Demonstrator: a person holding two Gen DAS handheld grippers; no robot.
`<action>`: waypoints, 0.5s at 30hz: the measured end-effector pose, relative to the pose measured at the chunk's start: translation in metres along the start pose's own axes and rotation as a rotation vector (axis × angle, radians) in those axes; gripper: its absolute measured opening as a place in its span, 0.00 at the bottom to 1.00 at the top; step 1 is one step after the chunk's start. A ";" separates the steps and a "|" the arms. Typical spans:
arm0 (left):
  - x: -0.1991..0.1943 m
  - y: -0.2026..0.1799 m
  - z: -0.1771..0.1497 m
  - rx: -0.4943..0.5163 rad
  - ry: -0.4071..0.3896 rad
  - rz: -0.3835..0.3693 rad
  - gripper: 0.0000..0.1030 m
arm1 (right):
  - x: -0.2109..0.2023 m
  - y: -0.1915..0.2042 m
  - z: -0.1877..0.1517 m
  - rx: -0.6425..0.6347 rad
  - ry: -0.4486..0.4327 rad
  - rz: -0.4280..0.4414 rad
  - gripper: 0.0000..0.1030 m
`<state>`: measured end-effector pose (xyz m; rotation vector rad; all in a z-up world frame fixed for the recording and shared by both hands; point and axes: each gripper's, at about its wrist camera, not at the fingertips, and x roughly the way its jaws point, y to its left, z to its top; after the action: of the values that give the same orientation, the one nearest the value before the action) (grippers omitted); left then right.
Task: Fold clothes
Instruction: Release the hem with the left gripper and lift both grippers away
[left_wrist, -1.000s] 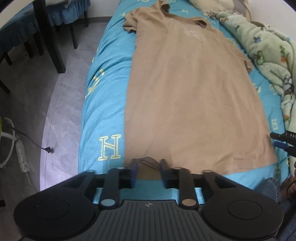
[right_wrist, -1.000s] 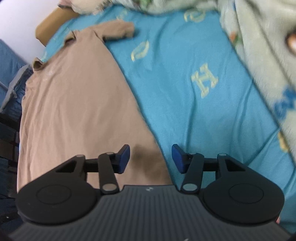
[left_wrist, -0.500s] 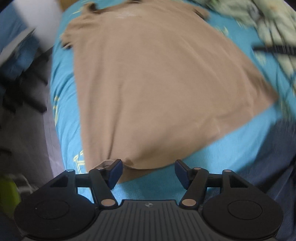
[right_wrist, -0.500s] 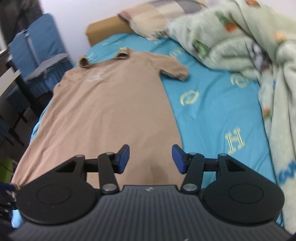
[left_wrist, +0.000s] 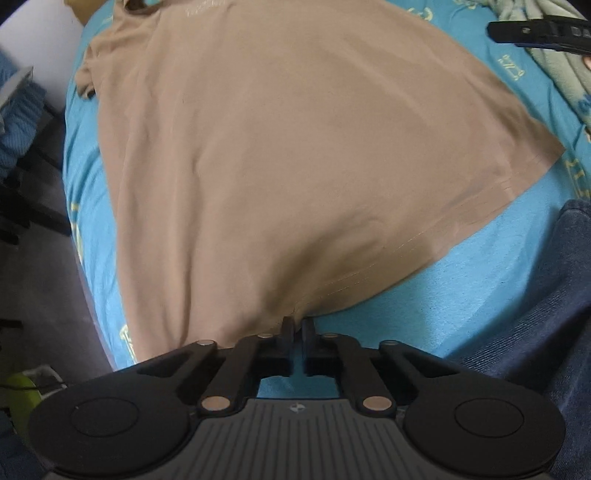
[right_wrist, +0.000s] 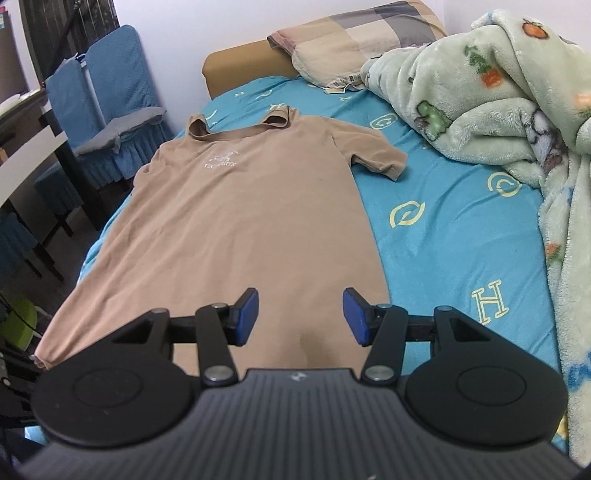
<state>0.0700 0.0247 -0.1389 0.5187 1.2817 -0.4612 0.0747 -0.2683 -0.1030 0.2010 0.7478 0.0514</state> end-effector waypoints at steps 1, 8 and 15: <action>-0.007 -0.001 0.000 -0.003 -0.008 -0.018 0.02 | 0.000 0.000 0.000 0.000 -0.002 0.002 0.52; -0.038 -0.001 -0.010 -0.028 -0.048 -0.068 0.01 | -0.004 0.000 0.002 0.003 -0.027 0.004 0.52; -0.072 0.006 0.005 -0.204 -0.267 -0.019 0.44 | -0.008 -0.004 0.004 0.014 -0.051 0.002 0.52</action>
<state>0.0618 0.0293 -0.0673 0.2635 1.0630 -0.3952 0.0713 -0.2734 -0.0955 0.2156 0.6973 0.0432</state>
